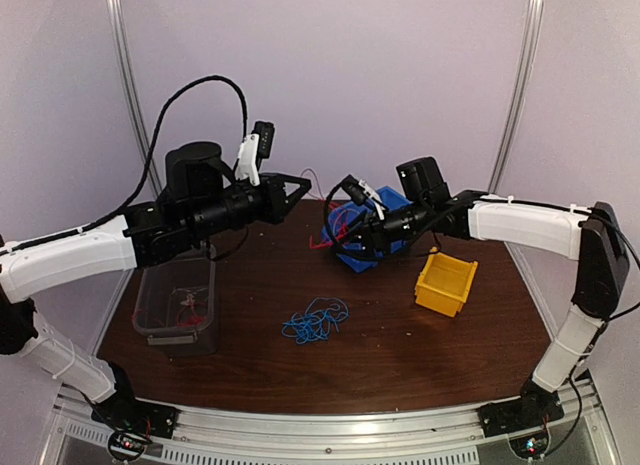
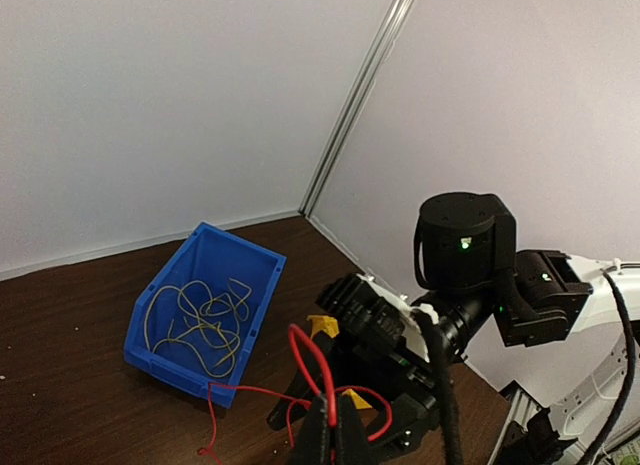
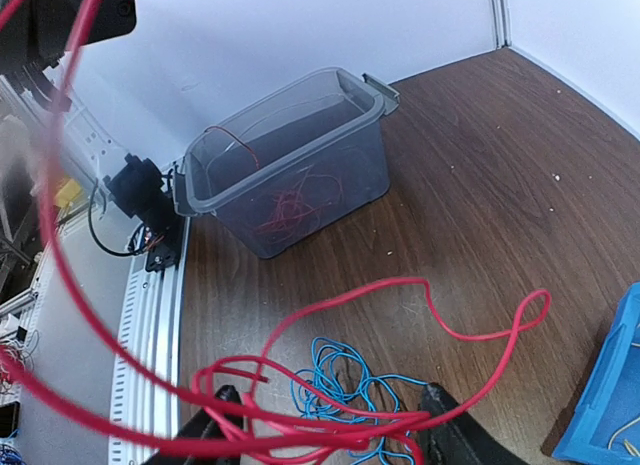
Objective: Untangle the cables
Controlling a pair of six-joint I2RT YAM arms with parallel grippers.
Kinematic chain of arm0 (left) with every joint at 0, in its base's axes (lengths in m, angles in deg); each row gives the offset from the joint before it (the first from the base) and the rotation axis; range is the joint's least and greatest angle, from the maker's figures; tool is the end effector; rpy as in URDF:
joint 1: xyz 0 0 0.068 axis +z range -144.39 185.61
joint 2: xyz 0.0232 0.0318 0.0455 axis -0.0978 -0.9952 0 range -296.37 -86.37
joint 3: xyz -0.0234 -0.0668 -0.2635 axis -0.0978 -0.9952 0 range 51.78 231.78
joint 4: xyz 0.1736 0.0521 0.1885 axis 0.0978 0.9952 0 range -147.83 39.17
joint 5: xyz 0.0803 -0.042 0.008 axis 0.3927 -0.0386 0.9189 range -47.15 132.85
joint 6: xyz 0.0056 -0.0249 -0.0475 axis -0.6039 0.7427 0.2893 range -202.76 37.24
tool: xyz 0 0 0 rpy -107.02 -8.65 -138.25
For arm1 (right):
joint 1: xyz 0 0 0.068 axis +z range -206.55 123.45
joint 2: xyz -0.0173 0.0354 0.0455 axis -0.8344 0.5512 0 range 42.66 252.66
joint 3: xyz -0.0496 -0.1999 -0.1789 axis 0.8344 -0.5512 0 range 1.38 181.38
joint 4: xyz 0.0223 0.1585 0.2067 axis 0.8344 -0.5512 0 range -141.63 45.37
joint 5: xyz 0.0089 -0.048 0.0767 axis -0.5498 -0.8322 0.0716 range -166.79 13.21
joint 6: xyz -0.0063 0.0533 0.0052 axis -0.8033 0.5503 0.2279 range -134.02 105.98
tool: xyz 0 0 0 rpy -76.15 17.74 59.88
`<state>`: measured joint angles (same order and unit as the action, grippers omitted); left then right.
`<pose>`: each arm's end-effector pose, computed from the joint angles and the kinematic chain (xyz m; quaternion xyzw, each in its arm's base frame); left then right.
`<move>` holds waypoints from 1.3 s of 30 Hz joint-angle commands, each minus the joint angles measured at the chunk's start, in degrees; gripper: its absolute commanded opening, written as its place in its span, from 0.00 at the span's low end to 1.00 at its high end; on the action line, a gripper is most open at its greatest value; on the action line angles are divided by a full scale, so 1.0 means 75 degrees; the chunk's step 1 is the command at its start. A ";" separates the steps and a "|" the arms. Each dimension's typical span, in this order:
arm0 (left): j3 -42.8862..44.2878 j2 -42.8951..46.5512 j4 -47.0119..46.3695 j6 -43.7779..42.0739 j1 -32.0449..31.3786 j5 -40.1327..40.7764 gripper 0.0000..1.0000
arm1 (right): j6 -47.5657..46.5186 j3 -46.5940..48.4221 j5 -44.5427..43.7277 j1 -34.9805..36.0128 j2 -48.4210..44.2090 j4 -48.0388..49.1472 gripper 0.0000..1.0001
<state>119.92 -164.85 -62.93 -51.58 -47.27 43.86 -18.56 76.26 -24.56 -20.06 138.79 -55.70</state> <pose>0.1986 -0.2614 0.3773 0.1332 0.7266 -0.4464 0.5050 0.2881 0.2481 0.2919 -0.4745 0.6623 0.4899 0.3102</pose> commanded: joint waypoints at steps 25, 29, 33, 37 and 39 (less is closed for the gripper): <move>0.0161 0.0110 -0.0257 -0.0172 -0.0061 -0.0488 0.00 | 0.2125 -0.1057 0.2198 -0.0837 -0.0485 0.2482 0.09; 0.0156 0.0226 -0.0209 -0.0199 -0.0062 -0.0266 0.00 | 0.1943 -0.1067 0.2112 -0.0840 -0.0366 0.2250 0.00; 0.0420 0.0480 0.0295 -0.0620 -0.0062 0.0819 0.00 | 0.1291 -0.1239 0.1873 -0.0894 -0.0396 0.1646 0.00; 0.0819 0.0461 0.1006 -0.1315 -0.0052 0.1417 0.11 | 0.0859 -0.1268 0.1678 -0.1055 -0.0821 0.1160 0.00; 0.0825 0.0224 0.1263 -0.1445 -0.0032 0.1584 0.41 | 0.0603 -0.1034 0.1645 -0.1057 -0.1173 0.0814 0.00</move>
<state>123.38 -162.77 -56.94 -57.57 -47.47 50.29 -8.98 66.90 -10.88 -27.23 135.73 -45.05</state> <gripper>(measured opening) 0.173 0.009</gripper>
